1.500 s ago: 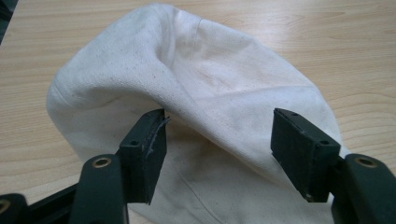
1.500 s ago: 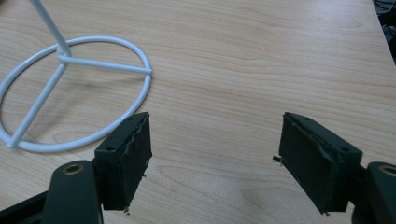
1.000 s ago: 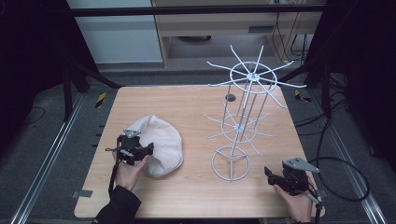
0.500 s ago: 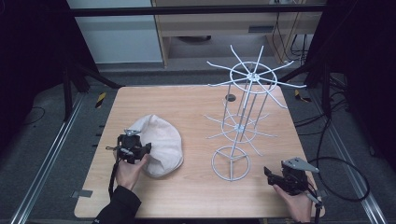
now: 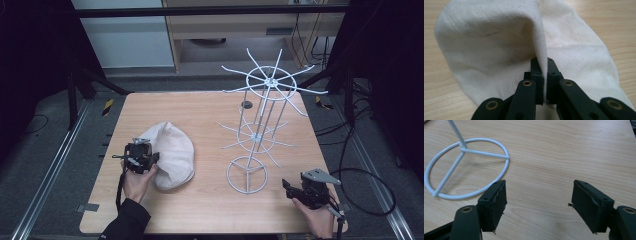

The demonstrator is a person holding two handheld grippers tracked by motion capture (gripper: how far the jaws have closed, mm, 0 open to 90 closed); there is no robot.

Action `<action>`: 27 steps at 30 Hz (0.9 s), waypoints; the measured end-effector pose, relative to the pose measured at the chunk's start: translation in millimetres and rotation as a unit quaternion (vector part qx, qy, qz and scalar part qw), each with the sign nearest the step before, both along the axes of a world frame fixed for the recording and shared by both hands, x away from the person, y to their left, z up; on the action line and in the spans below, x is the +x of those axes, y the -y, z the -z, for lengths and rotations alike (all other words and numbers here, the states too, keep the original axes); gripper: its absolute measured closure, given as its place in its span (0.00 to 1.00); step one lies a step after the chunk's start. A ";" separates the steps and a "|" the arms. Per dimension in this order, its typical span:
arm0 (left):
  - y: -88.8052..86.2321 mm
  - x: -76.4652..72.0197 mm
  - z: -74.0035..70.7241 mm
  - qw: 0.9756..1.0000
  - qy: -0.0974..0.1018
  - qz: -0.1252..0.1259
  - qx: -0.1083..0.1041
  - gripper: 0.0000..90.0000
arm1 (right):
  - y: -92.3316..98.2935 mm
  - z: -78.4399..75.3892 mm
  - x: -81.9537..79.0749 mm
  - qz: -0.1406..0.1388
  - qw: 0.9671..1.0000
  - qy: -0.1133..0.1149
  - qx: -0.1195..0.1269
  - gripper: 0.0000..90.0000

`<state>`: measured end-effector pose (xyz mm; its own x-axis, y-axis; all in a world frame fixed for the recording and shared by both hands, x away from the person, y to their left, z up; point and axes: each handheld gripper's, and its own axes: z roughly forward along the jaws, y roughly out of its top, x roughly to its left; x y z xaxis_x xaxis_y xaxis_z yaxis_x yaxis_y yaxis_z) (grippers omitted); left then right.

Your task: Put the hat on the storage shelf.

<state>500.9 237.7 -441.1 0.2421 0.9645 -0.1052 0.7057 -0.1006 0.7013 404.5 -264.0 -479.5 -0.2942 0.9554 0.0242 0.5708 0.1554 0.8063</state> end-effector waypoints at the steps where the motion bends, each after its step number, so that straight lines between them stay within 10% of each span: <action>1: -1.0 -0.9 -1.3 1.000 0.005 0.001 -0.003 0.97 | 0.3 0.0 0.1 0.000 1.000 0.000 -0.001 0.32; 27: -0.6 -37.6 -57.7 0.989 0.114 0.070 -0.057 0.98 | 2.9 -1.0 -1.3 -0.004 1.000 0.015 0.004 0.32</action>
